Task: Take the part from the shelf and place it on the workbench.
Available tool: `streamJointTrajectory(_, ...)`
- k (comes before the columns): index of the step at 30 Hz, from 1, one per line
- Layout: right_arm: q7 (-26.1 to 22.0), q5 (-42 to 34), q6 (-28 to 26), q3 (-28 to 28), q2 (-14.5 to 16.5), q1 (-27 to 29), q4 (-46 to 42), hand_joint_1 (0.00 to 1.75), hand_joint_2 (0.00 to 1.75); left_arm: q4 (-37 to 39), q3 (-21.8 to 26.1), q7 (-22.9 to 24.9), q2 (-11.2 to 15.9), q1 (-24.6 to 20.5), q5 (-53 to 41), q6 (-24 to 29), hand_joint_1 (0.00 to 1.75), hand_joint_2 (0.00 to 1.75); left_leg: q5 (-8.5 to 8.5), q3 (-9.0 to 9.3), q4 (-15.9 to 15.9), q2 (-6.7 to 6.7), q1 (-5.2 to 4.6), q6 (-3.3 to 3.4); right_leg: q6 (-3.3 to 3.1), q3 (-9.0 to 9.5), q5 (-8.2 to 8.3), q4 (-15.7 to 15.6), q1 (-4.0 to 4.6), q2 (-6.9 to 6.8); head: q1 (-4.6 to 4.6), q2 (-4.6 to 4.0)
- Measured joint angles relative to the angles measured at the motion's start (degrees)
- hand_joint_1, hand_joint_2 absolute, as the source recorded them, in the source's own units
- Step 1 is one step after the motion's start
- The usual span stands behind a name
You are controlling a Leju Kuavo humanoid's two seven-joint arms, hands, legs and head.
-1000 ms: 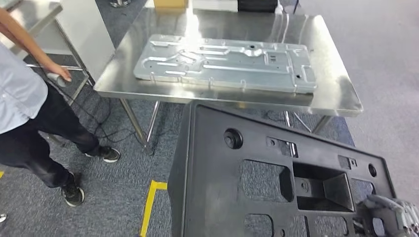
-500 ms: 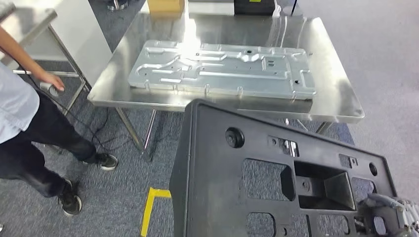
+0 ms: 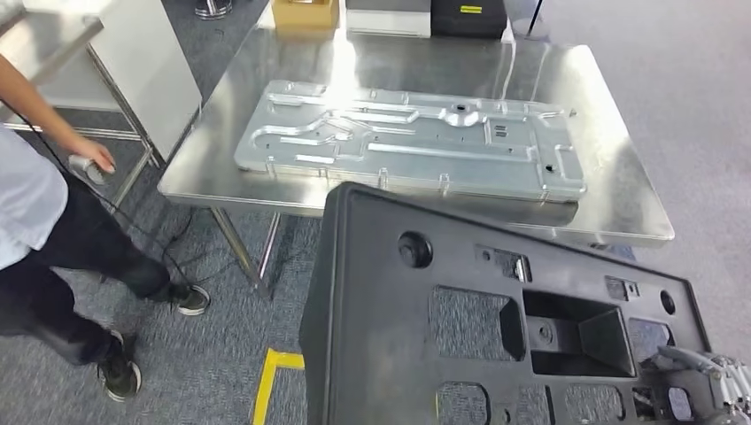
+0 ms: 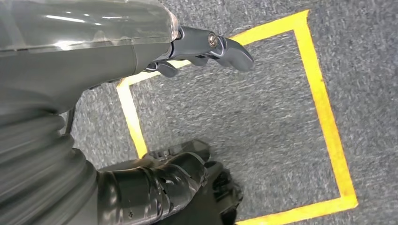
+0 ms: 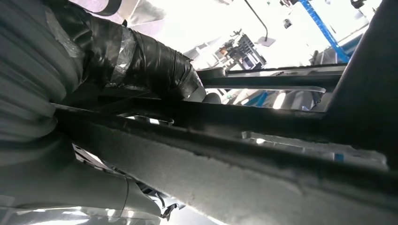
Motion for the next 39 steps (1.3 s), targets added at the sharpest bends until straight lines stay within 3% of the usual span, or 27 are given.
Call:
streamJointTrajectory(3,0.10,0.02,-0.01,0.00,-0.11,0.01,-0.02,1.75,1.75,0.00,0.01,0.01,-0.05,-0.13,-0.01,0.01,0.00,1.75,-0.68,0.45,-0.16,0.22,0.06,-0.85,-0.65,1.00,-0.40,-1.55,-0.38,0.09,-0.09,0.00)
streamJointTrajectory(4,0.14,0.03,-0.01,0.00,-0.13,0.00,-0.04,1.75,1.75,0.00,0.02,0.00,-0.04,-0.18,-0.02,0.02,0.00,1.75,-1.39,0.03,1.08,0.26,0.08,-1.17,-0.88,1.58,-0.45,-2.18,-0.62,0.03,-0.20,0.00)
streamJointTrajectory(5,0.14,0.04,-0.01,0.00,-0.14,-0.02,-0.05,1.75,1.75,0.00,0.02,-0.01,-0.04,-0.23,-0.01,0.02,0.00,1.75,-2.53,-1.17,3.55,0.27,0.17,-1.50,-1.12,2.19,-0.56,-2.64,-0.85,-0.08,-0.30,0.00)
streamJointTrajectory(7,0.13,0.06,-0.01,0.00,-0.16,-0.08,-0.07,1.75,1.75,0.00,0.02,-0.01,-0.04,-0.20,-0.01,0.02,0.00,1.75,-5.21,-5.89,11.35,0.28,0.47,-2.10,-1.43,3.00,-1.11,-2.90,-0.84,-0.28,-0.46,0.00)
streamJointTrajectory(8,0.13,0.06,-0.01,0.00,-0.16,-0.08,-0.06,1.75,1.75,0.00,0.02,0.00,-0.04,-0.11,0.00,0.02,0.00,1.75,-5.68,-8.24,14.56,0.28,0.62,-2.34,-1.45,3.37,-1.46,-2.88,-0.86,-0.28,-0.45,0.00)
streamJointTrajectory(9,0.14,0.06,-0.01,0.00,-0.16,-0.08,-0.05,1.75,1.75,0.00,0.02,0.01,-0.04,0.00,0.00,0.02,0.00,1.75,-4.98,-9.81,15.98,0.29,0.74,-2.51,-1.38,3.83,-1.86,-2.86,-0.90,-0.22,-0.46,0.00)
streamJointTrajectory(10,0.14,0.06,-0.01,0.00,-0.16,-0.08,-0.05,1.75,1.75,0.00,0.02,0.01,-0.04,0.09,0.00,0.02,0.00,1.75,-3.01,-10.24,15.09,0.30,0.83,-2.62,-1.24,4.38,-2.28,-2.83,-0.95,-0.14,-0.46,-0.01)
streamJointTrajectory(12,0.14,0.06,-0.01,0.00,-0.16,-0.09,-0.05,1.75,1.75,0.00,0.02,0.02,-0.04,0.17,0.00,0.02,0.00,1.75,2.53,-8.51,8.47,0.34,0.91,-2.61,-0.80,5.60,-3.31,-2.72,-1.11,-0.02,-0.44,-0.01)
streamJointTrajectory(14,0.14,0.06,-0.01,0.00,-0.16,-0.11,-0.06,1.75,1.75,0.00,0.02,0.05,-0.04,0.13,0.00,0.00,0.00,1.75,5.21,-6.62,2.99,0.33,0.74,-2.26,-0.12,6.05,-4.18,-2.46,-0.99,0.04,-0.41,0.00)
streamJointTrajectory(19,0.14,0.06,-0.01,0.00,-0.19,-0.16,-0.08,1.75,1.75,0.01,0.02,0.14,-0.03,0.17,0.00,0.02,0.00,1.75,4.48,-5.45,0.84,0.18,0.67,-0.46,1.38,5.98,-5.45,-1.68,-0.94,0.01,-0.33,0.00)
streamJointTrajectory(21,0.14,0.06,-0.01,0.01,-0.24,-0.24,-0.08,1.75,1.75,0.00,0.02,0.14,-0.04,0.03,-0.03,0.02,0.00,1.75,4.22,-4.65,0.34,0.20,0.78,0.22,1.68,3.24,-8.02,3.79,-1.00,-0.03,-0.25,0.00)
streamJointTrajectory(23,0.14,0.06,-0.01,0.01,-0.30,-0.24,-0.05,1.75,1.75,0.00,0.02,0.16,-0.04,-0.04,-0.10,0.02,0.00,1.75,3.69,-4.14,0.27,0.23,0.63,0.57,1.79,-1.63,-10.52,11.51,-0.96,-0.02,-0.24,0.00)
streamJointTrajectory(24,0.17,0.06,-0.01,0.01,-0.33,-0.22,-0.03,1.75,1.75,0.00,0.02,0.17,-0.04,0.00,-0.14,0.02,0.00,1.75,3.37,-3.78,0.27,0.21,0.53,0.64,1.75,-3.42,-10.40,13.69,-0.96,-0.02,-0.25,0.00)
streamJointTrajectory(25,0.24,0.06,-0.01,0.00,-0.35,-0.22,0.01,1.75,1.75,0.00,0.02,0.19,-0.04,0.04,-0.16,0.02,0.00,1.75,3.01,-3.32,0.27,0.16,0.45,0.64,1.62,-4.16,-8.99,13.66,-0.94,-0.02,-0.25,-0.01)
streamJointTrajectory(27,0.41,0.07,-0.01,0.00,-0.39,-0.24,0.07,1.75,1.75,0.00,0.01,0.23,-0.06,0.07,-0.17,0.02,0.00,1.75,2.17,-2.04,0.27,0.01,0.30,0.50,1.00,-2.62,-3.60,7.65,-0.77,-0.01,-0.23,-0.01)
streamJointTrajectory(29,0.56,0.13,0.00,0.01,-0.48,-0.28,0.09,1.75,1.75,0.00,0.01,0.31,-0.17,-0.01,-0.17,0.02,0.00,1.75,1.34,-1.15,0.23,-0.09,0.07,0.10,0.20,-0.04,-0.46,1.32,-0.33,-0.02,-0.24,0.00)
streamJointTrajectory(32,0.70,0.20,0.00,0.02,-0.58,-0.31,0.08,1.75,1.75,0.00,0.01,0.42,-0.31,-0.15,-0.17,0.05,0.00,1.75,0.87,-0.89,-0.16,0.00,0.04,-0.63,-0.45,1.17,-0.81,-1.05,0.05,0.09,-0.32,0.00)
streamJointTrajectory(35,0.82,0.22,-0.01,0.02,-0.60,-0.28,0.08,1.75,1.75,0.00,0.02,0.46,-0.31,-0.24,-0.17,0.07,0.00,1.75,-0.86,-1.40,1.93,0.20,0.01,-1.44,-1.09,2.30,-0.86,-2.36,-0.61,0.00,-0.44,0.00)
streamJointTrajectory(38,0.87,0.26,0.00,0.02,-0.60,-0.33,0.08,1.75,1.75,0.00,0.02,0.50,-0.30,-0.19,-0.38,0.07,0.00,1.75,-4.96,-7.27,12.41,0.24,0.26,-2.08,-1.58,3.29,-1.37,-2.82,-0.77,-0.27,-0.56,0.00)
streamJointTrajectory(39,0.90,0.28,0.00,0.02,-0.60,-0.32,0.09,1.75,1.75,0.00,0.02,0.52,-0.30,-0.11,-0.48,0.08,0.00,1.75,-5.18,-9.17,14.98,0.24,0.36,-2.23,-1.60,3.54,-1.63,-2.80,-0.76,-0.27,-0.55,0.00)
